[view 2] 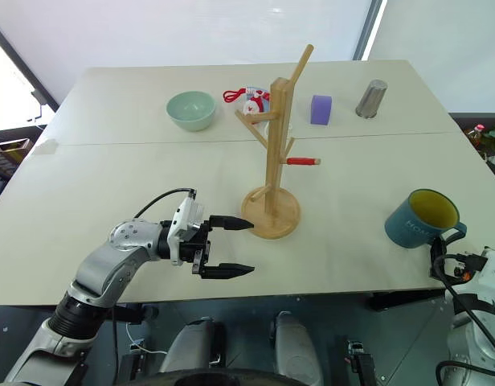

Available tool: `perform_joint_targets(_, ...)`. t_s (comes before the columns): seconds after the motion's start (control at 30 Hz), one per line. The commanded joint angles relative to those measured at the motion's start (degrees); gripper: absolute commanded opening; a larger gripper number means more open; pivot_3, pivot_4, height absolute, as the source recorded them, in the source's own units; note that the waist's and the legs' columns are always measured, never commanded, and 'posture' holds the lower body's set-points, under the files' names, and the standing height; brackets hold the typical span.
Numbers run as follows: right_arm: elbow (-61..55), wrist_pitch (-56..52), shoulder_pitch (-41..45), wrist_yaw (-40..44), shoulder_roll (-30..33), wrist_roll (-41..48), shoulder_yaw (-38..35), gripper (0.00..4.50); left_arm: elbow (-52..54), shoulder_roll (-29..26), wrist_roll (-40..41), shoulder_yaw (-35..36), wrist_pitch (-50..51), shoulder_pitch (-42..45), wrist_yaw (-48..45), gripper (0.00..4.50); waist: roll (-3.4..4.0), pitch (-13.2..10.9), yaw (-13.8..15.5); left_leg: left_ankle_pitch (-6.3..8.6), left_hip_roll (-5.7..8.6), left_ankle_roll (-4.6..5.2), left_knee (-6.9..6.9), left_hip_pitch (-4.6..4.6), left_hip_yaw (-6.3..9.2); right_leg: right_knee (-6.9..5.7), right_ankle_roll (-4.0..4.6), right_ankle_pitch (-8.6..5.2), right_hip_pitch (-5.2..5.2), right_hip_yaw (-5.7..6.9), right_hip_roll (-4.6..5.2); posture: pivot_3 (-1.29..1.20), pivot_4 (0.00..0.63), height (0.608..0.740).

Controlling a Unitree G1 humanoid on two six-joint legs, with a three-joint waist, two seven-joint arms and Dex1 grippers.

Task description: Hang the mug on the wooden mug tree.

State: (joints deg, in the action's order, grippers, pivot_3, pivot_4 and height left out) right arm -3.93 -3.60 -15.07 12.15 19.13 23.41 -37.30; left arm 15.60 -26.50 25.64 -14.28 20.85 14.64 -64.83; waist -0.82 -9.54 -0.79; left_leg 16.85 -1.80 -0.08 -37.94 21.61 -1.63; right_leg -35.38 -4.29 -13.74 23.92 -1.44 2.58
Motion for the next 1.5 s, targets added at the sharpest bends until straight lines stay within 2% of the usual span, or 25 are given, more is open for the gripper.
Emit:
perform_joint_targets(0.03,1.46,-0.65,1.56,0.73,1.48,2.51,-2.11,4.45,2.39,-0.39,0.68,0.49,-0.28,-0.25,0.6,4.5,0.0,0.0,0.0,0.0,0.0,0.0,0.0,-0.02,0.0,0.0,0.0,0.0,-0.02,-0.01,0.0,0.0,0.15,0.74)
perform_joint_targets(0.07,1.68,-0.79,1.8,0.88,1.48,2.82,-2.1,4.45,2.4,-0.48,0.66,0.52,-0.32,-0.3,0.64,4.5,0.0,0.0,0.0,0.0,0.0,0.0,0.0,-0.09,0.0,0.0,0.0,0.0,-0.09,-0.01,0.0,0.0,0.15,0.74)
perform_joint_targets(0.17,3.12,-0.44,3.09,2.38,2.07,3.7,-1.71,3.59,2.68,-0.74,0.59,0.73,-0.47,-0.57,1.14,4.5,0.01,0.0,0.0,0.0,0.0,0.0,0.0,-0.12,0.01,0.0,0.0,0.0,-0.13,0.0,-0.01,0.0,0.15,0.74)
perform_joint_targets(0.2,3.48,-0.51,3.49,3.23,2.21,4.16,-1.35,3.17,2.87,-0.8,0.57,0.78,-0.47,-0.69,1.44,4.5,0.01,0.0,0.0,0.0,0.0,0.0,0.0,-0.13,0.0,0.0,0.0,0.0,-0.14,0.0,-0.01,0.0,0.15,0.74)
perform_joint_targets(0.33,3.73,-0.76,4.16,5.16,2.27,5.03,-0.45,0.91,3.33,-1.03,0.76,0.96,-0.3,-0.99,2.15,4.5,0.01,0.0,0.0,0.0,0.0,0.0,0.0,-0.16,0.01,0.0,0.0,0.0,-0.17,-0.01,-0.01,0.0,0.15,0.74)
perform_joint_targets(0.4,3.21,-0.75,4.06,5.6,2.0,5.06,-0.06,0.05,3.32,-1.12,0.75,1.0,-0.4,-1.0,2.29,4.5,0.01,0.0,0.01,0.0,-0.01,0.0,0.0,-0.16,0.02,0.0,-0.01,0.0,-0.17,0.0,-0.01,0.0,0.15,0.74)
perform_joint_targets(0.53,1.38,-1.06,3.47,6.64,2.16,5.53,0.54,0.05,3.1,-1.36,0.67,1.29,-0.68,-0.94,2.65,4.5,0.02,0.0,0.04,0.0,-0.01,0.0,0.0,-0.15,0.01,0.0,0.0,0.0,-0.17,0.0,-0.01,0.0,0.15,0.74)
perform_joint_targets(0.6,-2.21,-0.5,1.49,8.14,3.29,2.77,3.08,0.05,2.69,-1.73,0.49,1.61,-0.88,-0.93,2.8,4.5,0.04,-0.01,0.04,0.0,-0.01,0.0,0.0,-0.15,0.02,0.0,-0.01,0.0,-0.17,0.0,-0.01,0.0,0.15,0.74)
perform_joint_targets(0.77,-17.17,1.32,-4.08,14.21,10.71,-6.87,11.99,0.05,-0.34,-2.67,0.14,3.38,-2.02,-0.26,2.76,4.5,0.15,-0.02,-0.28,0.0,-0.02,0.0,0.0,-0.17,-0.01,0.0,-0.01,-0.01,-0.15,-0.01,-0.02,0.0,0.15,0.74)
perform_joint_targets(0.9,-26.46,-0.3,-5.14,19.59,19.0,-10.38,14.28,0.05,-3.55,-2.88,0.2,5.01,-3.05,0.72,2.65,4.5,0.11,-0.04,0.05,0.0,-0.01,0.0,-0.04,-0.19,0.02,-0.02,-0.22,-0.13,-0.16,0.02,-0.06,0.0,0.15,0.74)
perform_joint_targets(1.13,-32.72,-6.4,2.91,25.68,30.0,-8.01,11.68,0.05,-6.63,-1.99,4.12,10.41,-2.0,2.91,3.49,4.5,-0.14,-0.18,0.24,0.0,0.03,0.0,-0.07,-0.11,0.04,0.05,-0.03,-0.01,-0.19,0.06,-0.01,0.0,0.15,0.74)
perform_joint_targets(1.5,-31.32,-10.53,16.28,30.31,35.9,-7.42,14.83,0.05,-4.25,-1.96,8.15,14.09,1.16,3.43,5.51,4.5,-0.28,-0.27,0.12,0.0,0.04,0.0,-0.07,-0.13,0.06,0.05,-0.03,-0.01,-0.23,0.1,-0.02,0.0,0.15,0.74)
